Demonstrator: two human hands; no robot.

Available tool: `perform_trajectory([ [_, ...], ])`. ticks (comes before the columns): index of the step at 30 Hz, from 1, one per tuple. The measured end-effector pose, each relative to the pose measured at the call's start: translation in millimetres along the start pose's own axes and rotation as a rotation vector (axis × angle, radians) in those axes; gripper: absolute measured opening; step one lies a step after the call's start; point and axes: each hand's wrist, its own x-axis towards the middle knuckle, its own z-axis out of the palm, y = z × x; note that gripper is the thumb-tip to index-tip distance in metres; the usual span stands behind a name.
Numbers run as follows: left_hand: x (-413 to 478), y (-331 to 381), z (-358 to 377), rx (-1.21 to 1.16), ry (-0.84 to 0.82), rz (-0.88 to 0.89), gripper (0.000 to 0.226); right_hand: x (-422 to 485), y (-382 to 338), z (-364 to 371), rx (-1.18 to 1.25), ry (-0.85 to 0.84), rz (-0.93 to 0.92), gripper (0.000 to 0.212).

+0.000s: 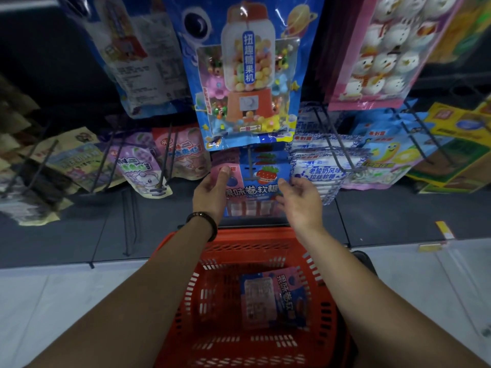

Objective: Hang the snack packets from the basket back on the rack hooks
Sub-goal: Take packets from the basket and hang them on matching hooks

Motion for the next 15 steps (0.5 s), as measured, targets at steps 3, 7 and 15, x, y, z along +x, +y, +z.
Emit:
perform_trajectory([
  [3,7.1,-2.0,-0.2,0.0,-0.044,-0.024,0.132,-3.4,6.5,-3.2,-0.151,-0.018,-0.002,0.056],
  [7,-0.9,-0.4,-12.2,0.075,-0.019,-0.015,0.087,-23.4,-3.8,-10.6,-0.383,-0.246,0.201,0.02],
  [15,-90.7,-54.8,-65.8,0.89,-0.542,0.282,0.022,-43.5,89.7,-29.7,-1.197,-0.698,0.336,0.041],
])
